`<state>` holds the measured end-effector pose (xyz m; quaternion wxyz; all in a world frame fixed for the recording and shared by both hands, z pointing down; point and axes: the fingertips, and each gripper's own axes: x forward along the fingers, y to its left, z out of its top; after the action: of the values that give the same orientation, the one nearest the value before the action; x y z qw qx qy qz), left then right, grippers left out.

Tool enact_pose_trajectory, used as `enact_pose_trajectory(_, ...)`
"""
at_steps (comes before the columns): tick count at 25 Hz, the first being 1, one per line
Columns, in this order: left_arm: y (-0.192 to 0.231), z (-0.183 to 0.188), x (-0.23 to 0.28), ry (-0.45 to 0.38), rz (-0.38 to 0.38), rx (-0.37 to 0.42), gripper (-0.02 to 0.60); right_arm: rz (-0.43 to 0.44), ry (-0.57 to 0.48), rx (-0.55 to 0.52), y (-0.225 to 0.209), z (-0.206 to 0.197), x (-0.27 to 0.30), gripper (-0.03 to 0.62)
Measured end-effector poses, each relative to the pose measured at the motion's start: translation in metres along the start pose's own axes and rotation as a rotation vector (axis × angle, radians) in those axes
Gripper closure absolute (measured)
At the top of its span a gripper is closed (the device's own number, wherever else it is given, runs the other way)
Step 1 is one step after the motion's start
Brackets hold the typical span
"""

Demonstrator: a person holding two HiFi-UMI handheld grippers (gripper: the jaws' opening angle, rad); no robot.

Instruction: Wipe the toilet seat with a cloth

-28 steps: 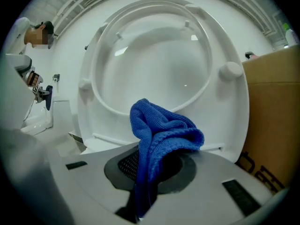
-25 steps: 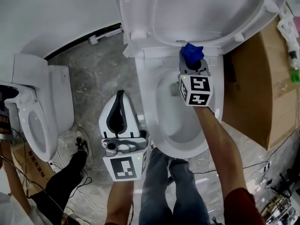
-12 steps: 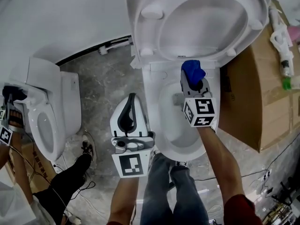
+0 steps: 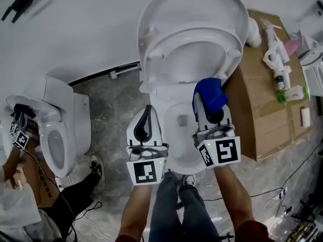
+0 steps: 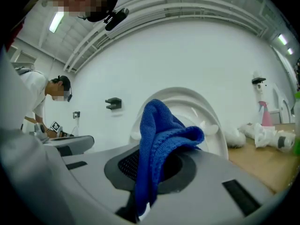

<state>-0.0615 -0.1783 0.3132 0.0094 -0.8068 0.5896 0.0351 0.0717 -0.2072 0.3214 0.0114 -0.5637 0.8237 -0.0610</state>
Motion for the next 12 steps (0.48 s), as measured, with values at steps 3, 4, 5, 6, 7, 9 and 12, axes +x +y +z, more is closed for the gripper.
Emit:
enact_pose_trajectory(3, -0.012, 0.024, 0.007, 0.019, -0.041, 0.027, 0.565, -0.002, -0.023, -0.010, 0.003, 0.040, -0.013, 0.540)
enact_pose_trajectory(4, -0.016, 0.030, 0.009, 0.022, -0.051, 0.035, 0.565, -0.003, -0.027, -0.012, 0.003, 0.049, -0.016, 0.540)
enact_pose_trajectory(5, -0.019, 0.036, 0.010, 0.024, -0.059, 0.042, 0.565, -0.006, -0.031, -0.013, 0.003, 0.056, -0.018, 0.540)
enact_pose_trajectory(6, -0.021, 0.042, 0.011, 0.025, -0.067, 0.048, 0.565, -0.009, -0.034, -0.014, 0.002, 0.063, -0.020, 0.540)
enact_pose_trajectory(7, -0.024, 0.048, 0.012, 0.025, -0.074, 0.056, 0.565, -0.013, -0.037, -0.014, 0.001, 0.069, -0.022, 0.540)
enact_pose_trajectory(9, -0.028, 0.059, 0.015, 0.027, -0.089, 0.076, 0.565, -0.023, -0.042, -0.012, -0.001, 0.081, -0.026, 0.540)
enact_pose_trajectory(12, -0.032, 0.074, 0.024, 0.060, -0.114, 0.145, 0.565, -0.033, -0.046, -0.008, -0.004, 0.099, -0.034, 0.540)
